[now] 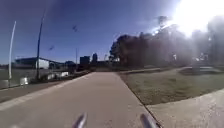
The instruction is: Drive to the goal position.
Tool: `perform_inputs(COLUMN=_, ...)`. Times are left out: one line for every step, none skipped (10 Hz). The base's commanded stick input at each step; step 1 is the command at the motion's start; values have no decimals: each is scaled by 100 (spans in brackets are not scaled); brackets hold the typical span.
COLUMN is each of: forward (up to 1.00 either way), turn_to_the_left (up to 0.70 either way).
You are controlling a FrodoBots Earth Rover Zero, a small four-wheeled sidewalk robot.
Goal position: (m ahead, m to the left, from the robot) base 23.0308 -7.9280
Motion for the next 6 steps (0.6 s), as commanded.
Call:
perform_inputs(forward=100, turn_to_the_left=0)
perform_inputs(forward=100, turn_to_the_left=0)
perform_inputs(forward=100, turn_to_the_left=0)
perform_inputs(forward=100, turn_to_the_left=0)
perform_inputs(forward=100, turn_to_the_left=0)
perform_inputs(forward=100, turn_to_the_left=0)
